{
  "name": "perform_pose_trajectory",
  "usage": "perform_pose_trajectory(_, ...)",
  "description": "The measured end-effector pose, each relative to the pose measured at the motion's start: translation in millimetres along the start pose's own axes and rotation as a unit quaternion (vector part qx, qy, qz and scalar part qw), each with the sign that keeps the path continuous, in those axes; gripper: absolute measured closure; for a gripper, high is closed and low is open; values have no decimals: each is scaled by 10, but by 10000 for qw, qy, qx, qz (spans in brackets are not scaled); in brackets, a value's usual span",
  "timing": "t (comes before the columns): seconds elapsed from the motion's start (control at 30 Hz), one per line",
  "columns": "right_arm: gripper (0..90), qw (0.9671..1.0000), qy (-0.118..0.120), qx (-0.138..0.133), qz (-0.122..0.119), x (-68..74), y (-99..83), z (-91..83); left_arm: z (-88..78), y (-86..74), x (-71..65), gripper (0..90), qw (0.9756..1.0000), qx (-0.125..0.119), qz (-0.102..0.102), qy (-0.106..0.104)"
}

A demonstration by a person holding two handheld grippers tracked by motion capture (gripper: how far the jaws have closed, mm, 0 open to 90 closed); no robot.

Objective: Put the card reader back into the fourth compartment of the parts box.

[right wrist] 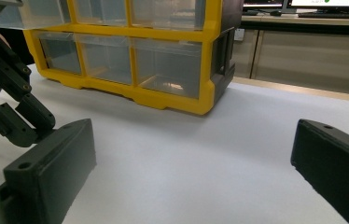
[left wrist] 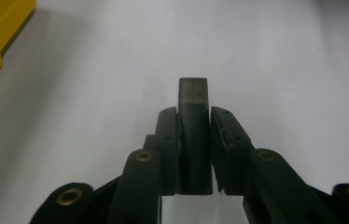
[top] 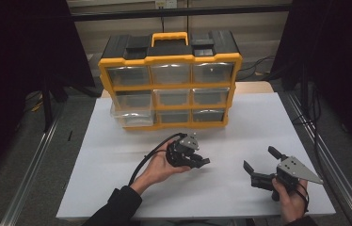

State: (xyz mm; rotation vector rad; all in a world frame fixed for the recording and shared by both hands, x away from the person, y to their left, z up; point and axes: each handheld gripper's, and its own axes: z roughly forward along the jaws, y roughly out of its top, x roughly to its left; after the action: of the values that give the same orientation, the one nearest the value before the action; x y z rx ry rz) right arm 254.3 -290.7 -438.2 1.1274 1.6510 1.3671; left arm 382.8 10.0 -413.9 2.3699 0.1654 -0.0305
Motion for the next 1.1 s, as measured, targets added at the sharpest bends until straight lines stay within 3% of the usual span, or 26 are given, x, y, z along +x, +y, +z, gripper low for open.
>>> perform_pose_trajectory(0.3,0,10000,13,-5,6,2,0,1,-114,-39,-3,738,9998,-186,-96,55)
perform_pose_trajectory(0.53,0,10000,8,-18,3,5,1,2,-214,-46,-33,738,9996,-279,-59,-11)
perform_pose_trajectory(0.83,0,10000,3,-17,7,4,2,0,-361,-52,-66,738,9987,-508,-66,59)
perform_pose_trajectory(1.1,0,10000,11,-25,18,7,3,-2,-495,-79,-86,738,9984,-547,-111,125)
